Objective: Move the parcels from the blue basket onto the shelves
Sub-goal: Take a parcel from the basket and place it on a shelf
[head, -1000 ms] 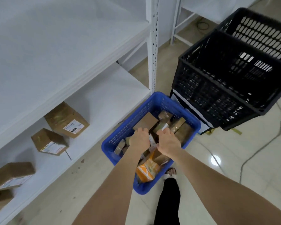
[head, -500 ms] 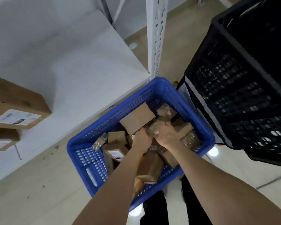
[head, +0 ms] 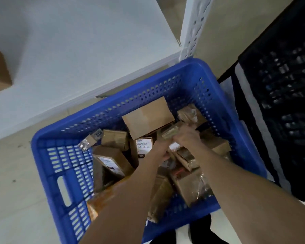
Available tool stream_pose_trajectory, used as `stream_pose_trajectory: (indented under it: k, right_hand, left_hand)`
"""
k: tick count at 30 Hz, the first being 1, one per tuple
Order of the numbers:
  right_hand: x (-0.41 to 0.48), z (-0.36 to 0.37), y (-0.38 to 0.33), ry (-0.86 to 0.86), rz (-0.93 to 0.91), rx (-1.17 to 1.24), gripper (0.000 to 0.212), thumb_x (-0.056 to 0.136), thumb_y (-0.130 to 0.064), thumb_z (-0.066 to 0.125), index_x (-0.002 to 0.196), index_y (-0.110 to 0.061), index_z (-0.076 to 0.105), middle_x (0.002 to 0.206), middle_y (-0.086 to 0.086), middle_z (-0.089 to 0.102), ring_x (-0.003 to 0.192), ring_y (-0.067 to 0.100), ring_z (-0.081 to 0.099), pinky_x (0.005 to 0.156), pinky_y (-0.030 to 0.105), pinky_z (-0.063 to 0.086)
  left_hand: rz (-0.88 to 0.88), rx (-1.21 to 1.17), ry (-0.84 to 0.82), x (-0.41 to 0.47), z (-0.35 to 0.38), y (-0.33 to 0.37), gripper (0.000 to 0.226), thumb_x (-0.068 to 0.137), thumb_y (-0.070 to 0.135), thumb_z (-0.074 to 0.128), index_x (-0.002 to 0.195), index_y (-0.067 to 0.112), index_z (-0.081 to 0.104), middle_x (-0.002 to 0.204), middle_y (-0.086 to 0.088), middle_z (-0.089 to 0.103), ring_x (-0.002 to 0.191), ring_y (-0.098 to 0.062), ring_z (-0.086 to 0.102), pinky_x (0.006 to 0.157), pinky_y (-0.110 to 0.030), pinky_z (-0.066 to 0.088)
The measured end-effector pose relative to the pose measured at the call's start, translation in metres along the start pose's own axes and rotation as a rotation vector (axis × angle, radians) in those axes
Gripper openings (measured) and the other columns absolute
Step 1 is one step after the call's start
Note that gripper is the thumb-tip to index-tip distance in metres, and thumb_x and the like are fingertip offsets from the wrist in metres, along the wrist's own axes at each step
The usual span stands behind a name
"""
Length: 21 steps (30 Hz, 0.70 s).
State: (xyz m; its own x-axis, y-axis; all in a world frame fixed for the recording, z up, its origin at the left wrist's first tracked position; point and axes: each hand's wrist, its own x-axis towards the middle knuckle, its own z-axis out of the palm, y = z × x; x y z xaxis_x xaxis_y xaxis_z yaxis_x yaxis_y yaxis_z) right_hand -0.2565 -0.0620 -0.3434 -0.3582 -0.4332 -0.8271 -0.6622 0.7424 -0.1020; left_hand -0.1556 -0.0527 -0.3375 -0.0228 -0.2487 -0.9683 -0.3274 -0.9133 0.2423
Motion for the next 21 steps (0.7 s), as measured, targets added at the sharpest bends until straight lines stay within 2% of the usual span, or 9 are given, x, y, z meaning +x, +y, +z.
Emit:
stream_pose_trajectory:
  k: [2, 3, 6, 10, 12, 15, 17, 19, 21]
  right_hand:
    - [-0.007, -0.005, -0.004, 0.008, -0.023, 0.014, 0.083, 0.084, -0.032, 0.068, 0.148, -0.008, 0.021, 0.148, 0.019, 0.023, 0.133, 0.037, 0.031, 0.104, 0.048, 0.036]
    - [-0.012, -0.009, -0.008, 0.010, -0.042, 0.023, 0.081, 0.085, -0.031, 0.067, 0.148, -0.008, 0.021, 0.148, 0.019, 0.023, 0.133, 0.037, 0.030, 0.105, 0.049, 0.035]
    - [-0.041, -0.023, -0.021, 0.035, -0.108, 0.072, 0.074, 0.088, -0.030, 0.062, 0.146, -0.006, 0.023, 0.147, 0.019, 0.023, 0.132, 0.039, 0.032, 0.105, 0.043, 0.035]
    - [-0.106, -0.049, -0.042, 0.079, -0.142, 0.163, 0.074, 0.089, -0.035, 0.064, 0.145, -0.008, 0.025, 0.150, 0.021, 0.017, 0.133, 0.040, 0.033, 0.107, 0.041, 0.035]
    - [-0.145, -0.062, -0.054, 0.081, -0.154, 0.233, 0.074, 0.087, -0.037, 0.064, 0.145, -0.009, 0.028, 0.148, 0.019, 0.023, 0.131, 0.038, 0.038, 0.104, 0.040, 0.038]
    - [-0.203, -0.083, -0.067, 0.044, -0.171, 0.335, 0.060, 0.088, -0.035, 0.062, 0.138, -0.008, 0.041, 0.141, 0.012, 0.039, 0.117, 0.032, 0.049, 0.084, 0.034, 0.045]
    - [-0.244, -0.102, -0.074, 0.052, -0.189, 0.460, 0.044, 0.089, -0.028, 0.063, 0.126, -0.010, 0.047, 0.130, 0.010, 0.049, 0.103, 0.027, 0.053, 0.073, 0.031, 0.041]
    - [-0.290, -0.123, -0.082, 0.070, -0.197, 0.592, 0.037, 0.091, -0.024, 0.063, 0.122, -0.010, 0.048, 0.112, 0.003, 0.054, 0.098, 0.023, 0.054, 0.073, 0.028, 0.040]
    - [-0.331, -0.138, -0.091, 0.031, -0.208, 0.733, 0.046, 0.092, -0.030, 0.063, 0.127, -0.004, 0.049, 0.113, 0.008, 0.059, 0.109, 0.028, 0.058, 0.082, 0.029, 0.045]
  left_hand:
    - [-0.056, -0.149, 0.009, -0.009, -0.005, 0.000, 0.012, 0.094, 0.022, 0.058, 0.091, 0.010, 0.054, 0.081, -0.002, 0.053, 0.074, -0.014, 0.052, 0.070, -0.025, 0.049]
    - [-0.054, -0.210, 0.022, -0.016, -0.009, 0.000, 0.012, 0.094, 0.020, 0.058, 0.093, 0.009, 0.056, 0.082, -0.003, 0.054, 0.076, -0.016, 0.054, 0.071, -0.026, 0.049]
    - [-0.021, -0.354, 0.081, -0.043, -0.027, 0.005, 0.030, 0.094, 0.019, 0.059, 0.120, 0.005, 0.053, 0.093, -0.003, 0.055, 0.096, -0.022, 0.055, 0.086, -0.031, 0.049]
    - [0.114, -0.323, 0.190, -0.104, -0.065, 0.025, 0.035, 0.094, 0.018, 0.058, 0.127, 0.008, 0.052, 0.110, -0.008, 0.057, 0.089, -0.019, 0.053, 0.085, -0.035, 0.050]
    - [0.176, -0.303, 0.218, -0.144, -0.084, 0.036, 0.039, 0.093, 0.017, 0.058, 0.131, 0.011, 0.050, 0.113, -0.005, 0.057, 0.091, -0.018, 0.054, 0.078, -0.033, 0.046]
    - [0.220, -0.296, 0.237, -0.206, -0.110, 0.051, 0.037, 0.093, 0.013, 0.059, 0.128, 0.010, 0.051, 0.119, -0.008, 0.061, 0.104, -0.025, 0.059, 0.082, -0.036, 0.050]
    - [0.254, -0.306, 0.245, -0.253, -0.126, 0.059, 0.035, 0.091, 0.012, 0.061, 0.124, 0.011, 0.051, 0.115, -0.009, 0.062, 0.101, -0.025, 0.061, 0.085, -0.039, 0.053]
    - [0.296, -0.329, 0.256, -0.299, -0.141, 0.063, 0.035, 0.088, 0.014, 0.064, 0.120, 0.010, 0.051, 0.110, -0.009, 0.064, 0.096, -0.024, 0.063, 0.086, -0.041, 0.054]
    - [0.336, -0.326, 0.300, -0.340, -0.153, 0.066, 0.025, 0.086, 0.019, 0.067, 0.107, 0.009, 0.056, 0.100, -0.009, 0.066, 0.093, -0.025, 0.064, 0.089, -0.044, 0.054]
